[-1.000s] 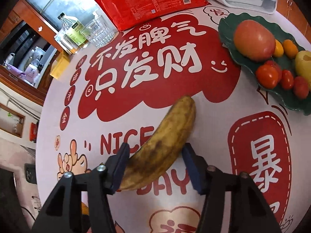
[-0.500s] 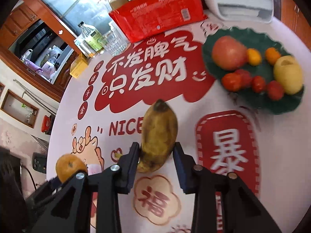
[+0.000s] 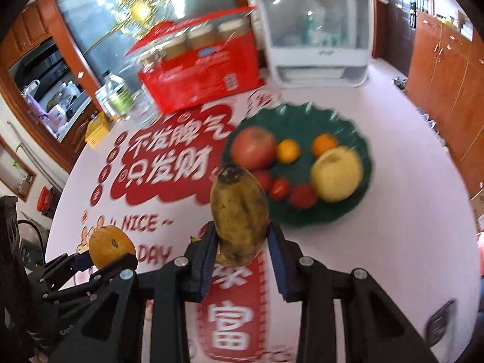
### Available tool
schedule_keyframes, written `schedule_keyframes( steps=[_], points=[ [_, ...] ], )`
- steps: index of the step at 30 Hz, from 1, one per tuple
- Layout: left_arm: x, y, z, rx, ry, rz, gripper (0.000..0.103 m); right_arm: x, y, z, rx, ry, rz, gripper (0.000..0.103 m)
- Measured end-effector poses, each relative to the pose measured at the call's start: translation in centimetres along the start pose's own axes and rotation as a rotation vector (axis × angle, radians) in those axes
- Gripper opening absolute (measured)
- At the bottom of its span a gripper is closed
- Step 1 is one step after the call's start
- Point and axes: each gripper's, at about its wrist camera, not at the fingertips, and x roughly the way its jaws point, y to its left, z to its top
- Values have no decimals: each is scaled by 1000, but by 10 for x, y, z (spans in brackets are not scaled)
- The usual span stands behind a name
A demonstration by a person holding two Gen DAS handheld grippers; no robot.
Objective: Organize fruits
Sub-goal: 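Carry the round fruit and banana onto the green plate with both tools, then open both tools to release the round fruit and banana on the plate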
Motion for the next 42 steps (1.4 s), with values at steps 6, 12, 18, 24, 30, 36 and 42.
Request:
schedule_keyframes(
  steps=[6, 12, 18, 24, 30, 36, 42],
  points=[
    [26, -53, 43, 78, -17, -45, 54, -2, -40, 47, -16, 34, -28, 34],
    [72, -90, 68, 106, 35, -94, 54, 35, -52, 91, -76, 130, -41, 34],
    [107, -102, 77, 73, 84, -142, 54, 86, -50, 114, -122, 228, -63, 34],
    [127, -109, 76, 77, 107, -151, 54, 127, -71, 135, -9, 283, -46, 34],
    [141, -107, 75, 66, 119, -153, 54, 158, -72, 140, 31, 318, -67, 34],
    [140, -106, 74, 74, 96, -152, 54, 162, -61, 136, 9, 327, -56, 39],
    [123, -110, 79, 125, 35, -132, 66, 146, -57, 129, -29, 285, -75, 39]
  ],
)
